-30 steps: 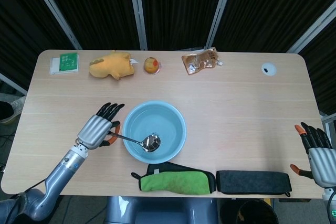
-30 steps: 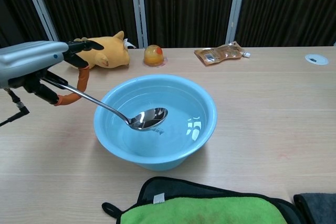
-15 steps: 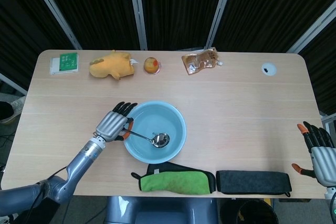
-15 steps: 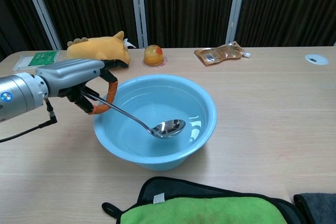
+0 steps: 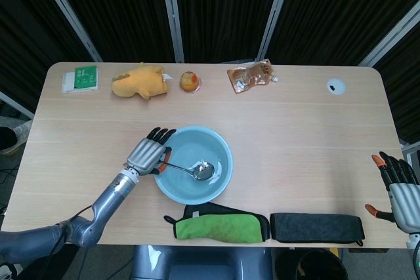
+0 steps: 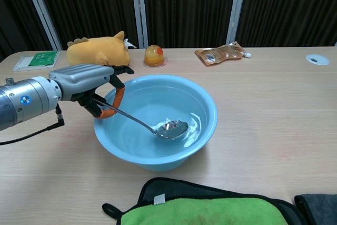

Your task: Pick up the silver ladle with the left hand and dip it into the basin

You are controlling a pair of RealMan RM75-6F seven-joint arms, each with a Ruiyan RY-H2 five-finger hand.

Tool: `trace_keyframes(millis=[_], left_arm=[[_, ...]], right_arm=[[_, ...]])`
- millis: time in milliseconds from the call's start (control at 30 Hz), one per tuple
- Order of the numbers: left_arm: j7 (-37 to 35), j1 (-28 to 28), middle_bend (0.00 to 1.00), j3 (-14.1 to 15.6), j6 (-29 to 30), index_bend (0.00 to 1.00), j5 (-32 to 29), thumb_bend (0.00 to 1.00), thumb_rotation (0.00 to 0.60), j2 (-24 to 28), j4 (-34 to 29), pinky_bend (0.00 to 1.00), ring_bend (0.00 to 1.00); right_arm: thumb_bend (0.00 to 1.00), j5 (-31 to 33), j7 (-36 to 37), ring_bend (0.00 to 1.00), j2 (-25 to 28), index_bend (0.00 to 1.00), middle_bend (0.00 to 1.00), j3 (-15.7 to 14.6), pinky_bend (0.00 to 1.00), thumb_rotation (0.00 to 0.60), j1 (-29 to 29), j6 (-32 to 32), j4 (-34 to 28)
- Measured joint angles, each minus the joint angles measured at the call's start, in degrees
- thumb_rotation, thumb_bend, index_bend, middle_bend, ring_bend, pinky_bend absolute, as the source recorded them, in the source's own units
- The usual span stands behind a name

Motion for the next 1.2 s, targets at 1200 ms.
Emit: trace_keyframes(millis=[1200], left_arm=[[18.8,4.5,0.00,3.6,14.6,0.73,2.5,0.61,0.600,18.0,-25.6,0.00,0.00]], right_arm=[[0.00,-3.1,-0.8,0.00,-0.7,0.00,0.00,-1.0,0.00,0.600,-0.3,1.7,-0.9]])
